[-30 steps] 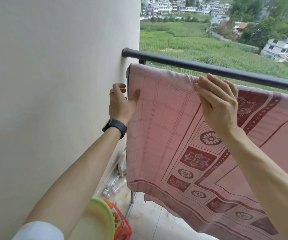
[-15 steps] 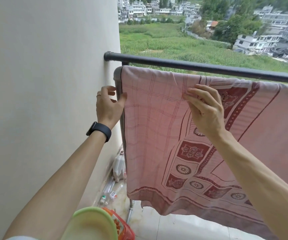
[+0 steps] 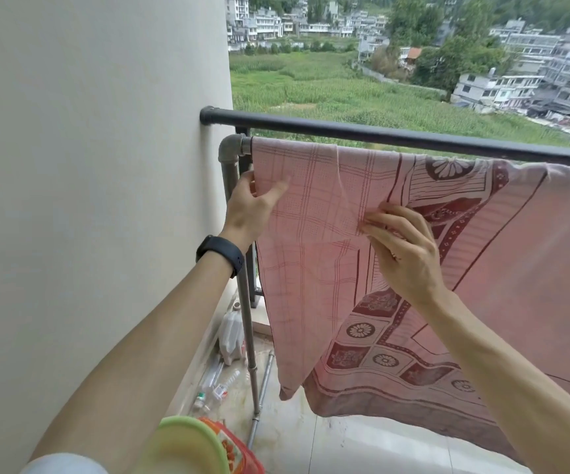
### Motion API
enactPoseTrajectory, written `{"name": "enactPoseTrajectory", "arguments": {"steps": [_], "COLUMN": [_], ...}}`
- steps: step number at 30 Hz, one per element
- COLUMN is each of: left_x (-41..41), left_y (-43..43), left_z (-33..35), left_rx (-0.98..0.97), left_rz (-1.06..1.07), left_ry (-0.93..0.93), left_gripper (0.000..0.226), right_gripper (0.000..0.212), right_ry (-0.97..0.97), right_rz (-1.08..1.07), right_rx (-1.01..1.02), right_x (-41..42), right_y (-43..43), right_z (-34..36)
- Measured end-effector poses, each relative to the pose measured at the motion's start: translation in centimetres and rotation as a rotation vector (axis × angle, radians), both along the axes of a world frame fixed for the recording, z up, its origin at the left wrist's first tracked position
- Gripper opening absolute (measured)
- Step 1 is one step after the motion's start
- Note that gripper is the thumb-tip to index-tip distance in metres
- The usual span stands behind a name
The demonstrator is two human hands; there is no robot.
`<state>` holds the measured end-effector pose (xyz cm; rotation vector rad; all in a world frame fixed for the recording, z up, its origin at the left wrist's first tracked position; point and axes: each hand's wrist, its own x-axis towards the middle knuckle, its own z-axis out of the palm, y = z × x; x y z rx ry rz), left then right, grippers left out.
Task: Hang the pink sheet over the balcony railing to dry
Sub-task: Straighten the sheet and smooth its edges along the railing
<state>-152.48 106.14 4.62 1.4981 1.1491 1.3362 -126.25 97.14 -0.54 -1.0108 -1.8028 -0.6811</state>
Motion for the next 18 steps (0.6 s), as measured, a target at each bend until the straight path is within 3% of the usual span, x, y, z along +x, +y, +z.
{"name": "enactPoseTrajectory", "arguments": {"steps": [1, 5, 8, 11, 15, 18], "left_x": [0.1, -0.8, -1.5, -2.4, -3.5, -4.7], "left_y": [0.1, -0.2, -0.9, -0.6, 0.3, 0.5], "left_z": [0.4, 0.1, -0.4, 2.0, 6.1, 7.6], "left_rx": [0.032, 0.201, 0.171, 0.075, -0.048, -0.035], "left_rz": [0.073, 0.217, 0.166, 0.074, -0.142, -0.095], "left_ry": [-0.031, -0.02, 0.009, -0.123, -0.118, -0.176], "left_gripper": [0.02, 0.027, 0.019, 0.01, 0.019, 0.012], "right_gripper": [0.014, 0.014, 0.015, 0.018, 0.024, 0.032], "right_ry": [0.004, 0.01, -0.015, -0.028, 0.05, 0.079], "right_rz": [0.006, -0.033, -0.127, -0.247, -0.237, -0.297], "right_rx": [0.004, -0.016, -0.069, -0.148, -0.094, -0.153], "right_x": [0.1, 0.6, -0.2, -1.8, -4.6, -6.8], "right_y": [-0.2, -0.5, -0.6, -0.1, 1.2, 2.4], "right_z": [-0.1, -0.8, -0.6, 1.4, 6.2, 9.2]}}
